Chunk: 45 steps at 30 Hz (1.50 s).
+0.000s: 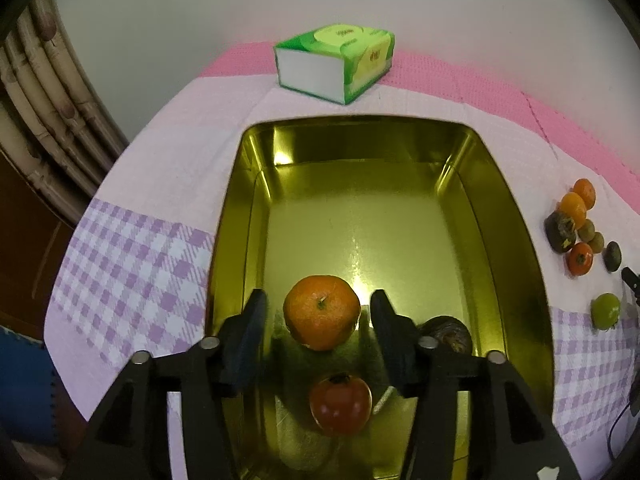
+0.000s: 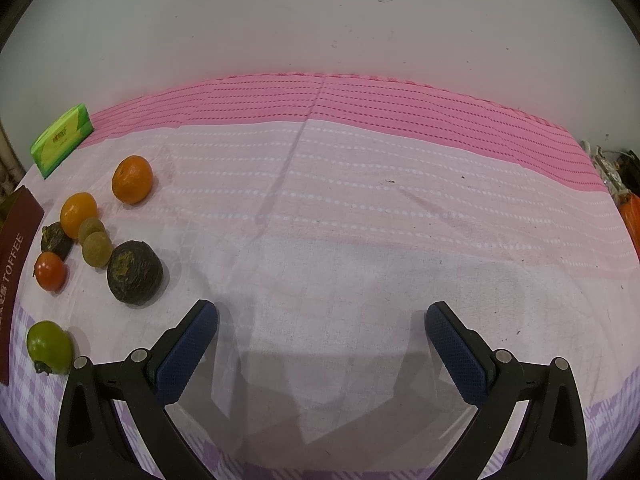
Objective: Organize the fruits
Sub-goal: 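Carry the mandarin into the tray and open the left gripper, then move the right gripper to the green round fruit and close on it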
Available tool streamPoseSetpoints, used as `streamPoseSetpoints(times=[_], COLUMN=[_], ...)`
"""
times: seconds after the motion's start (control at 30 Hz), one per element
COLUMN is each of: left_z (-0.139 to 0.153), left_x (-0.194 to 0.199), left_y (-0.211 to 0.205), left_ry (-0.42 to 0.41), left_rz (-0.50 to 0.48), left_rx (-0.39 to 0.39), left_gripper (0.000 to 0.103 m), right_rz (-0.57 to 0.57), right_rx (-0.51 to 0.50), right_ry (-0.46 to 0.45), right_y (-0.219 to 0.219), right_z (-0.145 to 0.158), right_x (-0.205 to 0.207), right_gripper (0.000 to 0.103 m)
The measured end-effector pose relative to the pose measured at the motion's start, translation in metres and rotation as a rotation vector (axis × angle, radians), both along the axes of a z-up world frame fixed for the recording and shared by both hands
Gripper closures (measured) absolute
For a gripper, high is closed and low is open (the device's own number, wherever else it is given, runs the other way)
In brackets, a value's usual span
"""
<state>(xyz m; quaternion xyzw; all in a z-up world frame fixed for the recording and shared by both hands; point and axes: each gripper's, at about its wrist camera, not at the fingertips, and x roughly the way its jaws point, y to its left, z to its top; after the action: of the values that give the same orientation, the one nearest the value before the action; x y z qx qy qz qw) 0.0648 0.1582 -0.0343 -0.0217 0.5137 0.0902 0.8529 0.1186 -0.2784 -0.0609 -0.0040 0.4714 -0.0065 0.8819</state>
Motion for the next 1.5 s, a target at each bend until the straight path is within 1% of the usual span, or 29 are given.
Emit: streamPoseSetpoints(times=[0.03,0.23,0.4,0.57,0.67,0.7,0.83,0.97,1.13,1.27,1.4,1.5], left_z=[0.003,0.014,0.026,0.039,0.043,0.045,0.046,0.047,0.043,0.042,0.042,0.043], left_x=[-0.001,-0.011,-0.026,-0.044,-0.054,-0.057,-0.064,-0.07,-0.073,-0.073,-0.073,-0.074], left_y=[0.0,0.0,0.001,0.007,0.012,0.013,0.017,0.02,0.024,0.026,0.029,0.031], left_ry=[-0.008,-0.038,-0.066,-0.098,-0.11,-0.11,-0.108,-0.105,-0.105,-0.106,-0.11,-0.114], left_rz=[-0.001,0.005,-0.001,0.009,0.019,0.022,0.033,0.05,0.078,0.088,0.097,0.106], left_rx=[0.0,-0.02,0.003,0.02,0.015,0.012,0.004,0.005,0.002,-0.005,-0.016,-0.017], left_gripper=[0.045,0.036,0.028,0.024,0.022,0.019,0.014,0.011,0.007,0.004,0.004,0.004], right_rz=[0.0,0.0,0.005,0.012,0.012,0.01,0.0,-0.028,-0.037,-0.02,0.028,0.093], right_rx=[0.0,0.0,0.002,0.002,0.004,0.005,0.004,0.003,-0.012,-0.014,0.01,0.027], right_ry=[0.0,0.0,0.005,0.018,0.026,0.03,0.047,0.065,0.045,0.008,-0.028,-0.044], right_y=[0.0,0.0,0.0,-0.001,-0.002,-0.002,0.0,0.002,0.009,0.02,0.038,0.06], right_z=[0.0,0.0,0.0,0.001,0.002,0.002,0.003,0.003,0.005,0.019,0.037,0.047], right_x=[0.0,0.0,0.001,0.003,0.003,0.003,0.004,0.006,-0.005,-0.017,-0.029,-0.038], right_gripper=[0.0,0.0,0.0,0.0,0.0,0.0,0.0,0.0,0.001,0.001,0.004,0.005])
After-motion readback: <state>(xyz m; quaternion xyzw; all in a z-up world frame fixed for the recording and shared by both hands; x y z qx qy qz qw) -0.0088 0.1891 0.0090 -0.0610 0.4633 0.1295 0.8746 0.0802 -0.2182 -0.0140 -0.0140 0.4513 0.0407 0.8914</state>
